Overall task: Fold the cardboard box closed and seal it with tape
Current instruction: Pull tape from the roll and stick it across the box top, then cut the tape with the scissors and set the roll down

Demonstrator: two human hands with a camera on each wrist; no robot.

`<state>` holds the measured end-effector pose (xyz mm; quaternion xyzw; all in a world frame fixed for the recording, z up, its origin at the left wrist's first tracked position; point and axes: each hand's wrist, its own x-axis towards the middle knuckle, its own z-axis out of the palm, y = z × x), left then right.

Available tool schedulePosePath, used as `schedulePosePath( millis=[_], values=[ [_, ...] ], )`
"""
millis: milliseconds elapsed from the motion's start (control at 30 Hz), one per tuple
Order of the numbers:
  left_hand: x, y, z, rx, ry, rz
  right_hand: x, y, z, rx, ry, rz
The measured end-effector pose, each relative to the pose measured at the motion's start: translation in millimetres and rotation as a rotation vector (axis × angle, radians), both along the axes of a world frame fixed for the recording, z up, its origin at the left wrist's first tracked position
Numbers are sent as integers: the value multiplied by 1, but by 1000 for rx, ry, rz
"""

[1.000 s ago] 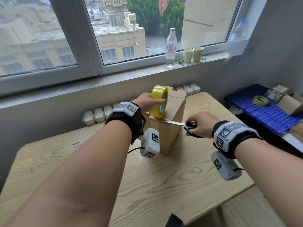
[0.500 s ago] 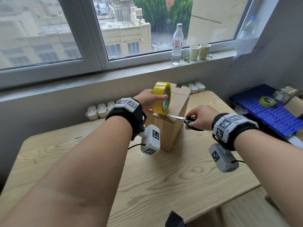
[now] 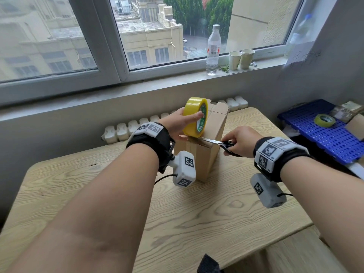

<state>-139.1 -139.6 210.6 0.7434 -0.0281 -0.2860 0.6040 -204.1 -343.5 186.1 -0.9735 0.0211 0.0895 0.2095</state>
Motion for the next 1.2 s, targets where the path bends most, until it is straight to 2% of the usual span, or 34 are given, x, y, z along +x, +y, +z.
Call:
schedulePosePath(
  millis=[167, 367, 567, 633, 733, 933, 1100, 1200],
  values=[
    [2, 7, -3, -75, -51, 110, -2, -3, 2, 17, 22, 10],
    [7, 22, -4, -155, -96, 241, -6, -5, 2, 47, -49, -21],
    [3, 36, -13, -163, -86, 289, -7, 1, 3, 19, -43, -22],
    [2, 42, -16, -168, -91, 318, -5, 8, 7, 6, -99, -19],
    [1, 59, -20, -149, -110, 361, -1, 27, 15, 4, -182, 7],
    [-16, 119, -31, -73, -88, 452, 6, 86, 11, 69, -183, 136],
    [-46, 177, -60, -6, -42, 578, 12, 139, -22, -12, -33, 250],
    [-65, 212, -83, 106, -13, 588, 18, 168, -55, -95, 78, 272]
  ],
)
